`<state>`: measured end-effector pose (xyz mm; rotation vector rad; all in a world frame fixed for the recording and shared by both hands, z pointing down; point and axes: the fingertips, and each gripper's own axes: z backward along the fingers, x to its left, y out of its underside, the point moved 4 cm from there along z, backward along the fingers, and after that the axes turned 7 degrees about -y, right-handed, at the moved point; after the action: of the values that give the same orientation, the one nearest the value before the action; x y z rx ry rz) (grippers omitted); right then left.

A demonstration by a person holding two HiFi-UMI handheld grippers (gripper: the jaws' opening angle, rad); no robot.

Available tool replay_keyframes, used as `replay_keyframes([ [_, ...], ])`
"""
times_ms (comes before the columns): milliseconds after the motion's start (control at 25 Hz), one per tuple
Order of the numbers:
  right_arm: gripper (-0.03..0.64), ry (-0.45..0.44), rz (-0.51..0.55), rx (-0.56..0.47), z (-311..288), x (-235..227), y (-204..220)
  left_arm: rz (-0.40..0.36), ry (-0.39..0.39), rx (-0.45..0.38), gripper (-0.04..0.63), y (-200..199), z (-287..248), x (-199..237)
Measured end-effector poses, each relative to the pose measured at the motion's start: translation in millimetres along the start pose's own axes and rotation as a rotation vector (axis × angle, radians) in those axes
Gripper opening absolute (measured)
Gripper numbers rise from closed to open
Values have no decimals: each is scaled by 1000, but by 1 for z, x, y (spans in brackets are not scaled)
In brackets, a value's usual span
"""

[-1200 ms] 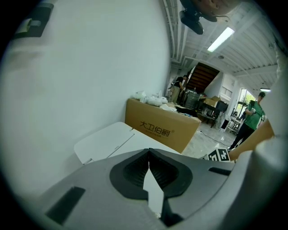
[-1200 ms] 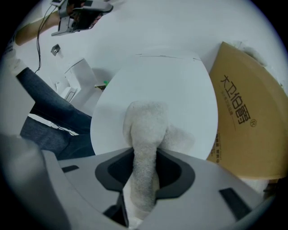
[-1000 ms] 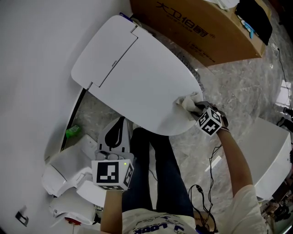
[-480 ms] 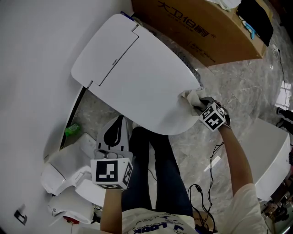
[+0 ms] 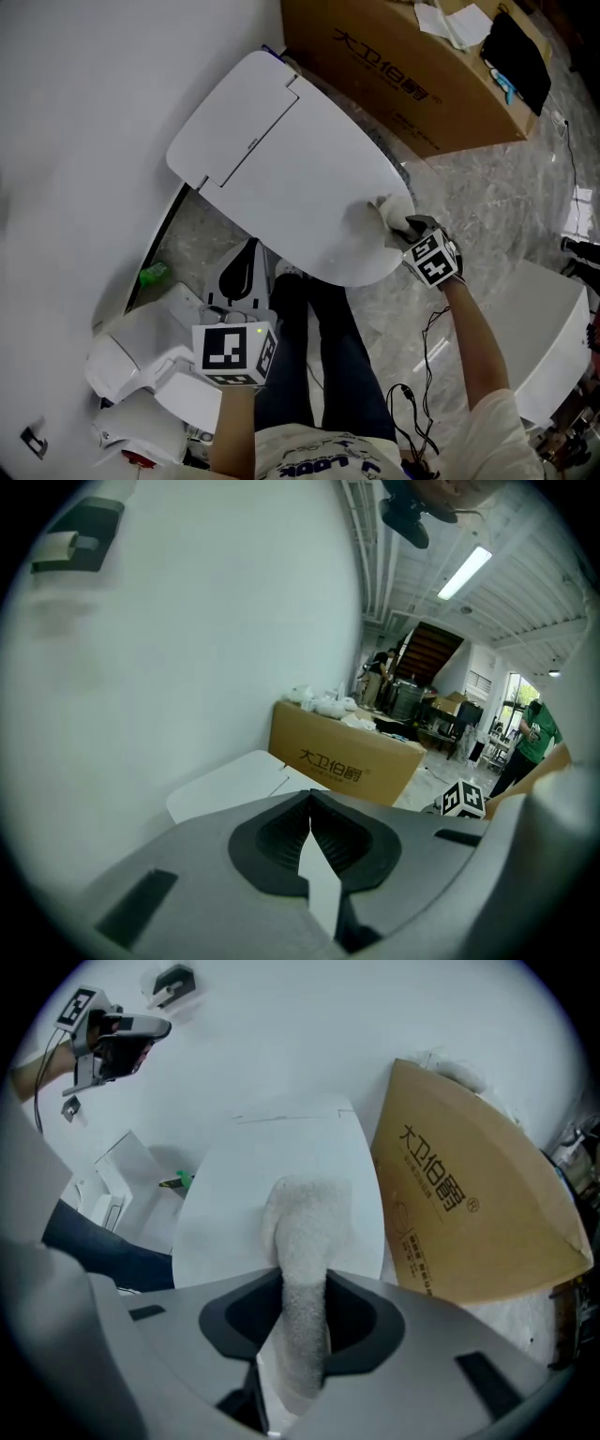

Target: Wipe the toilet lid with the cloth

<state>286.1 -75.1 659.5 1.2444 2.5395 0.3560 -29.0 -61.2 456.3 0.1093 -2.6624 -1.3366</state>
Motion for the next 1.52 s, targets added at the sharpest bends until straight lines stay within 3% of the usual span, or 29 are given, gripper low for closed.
replay_keyframes([
  [320,117,121,-34,-167,85,8,-81,28,-27,-134,9,-70,29,16],
  [640,117,247,-136,-474,209,38,-182,47,-47,-280,9,-155,79,27],
  [1040,118,278,-95,-795,342,99,-294,46,-53,-450,9,-258,149,33],
  [1520,121,252,-117,-1105,443,162,-352,11,-99,-585,9,-321,222,38],
])
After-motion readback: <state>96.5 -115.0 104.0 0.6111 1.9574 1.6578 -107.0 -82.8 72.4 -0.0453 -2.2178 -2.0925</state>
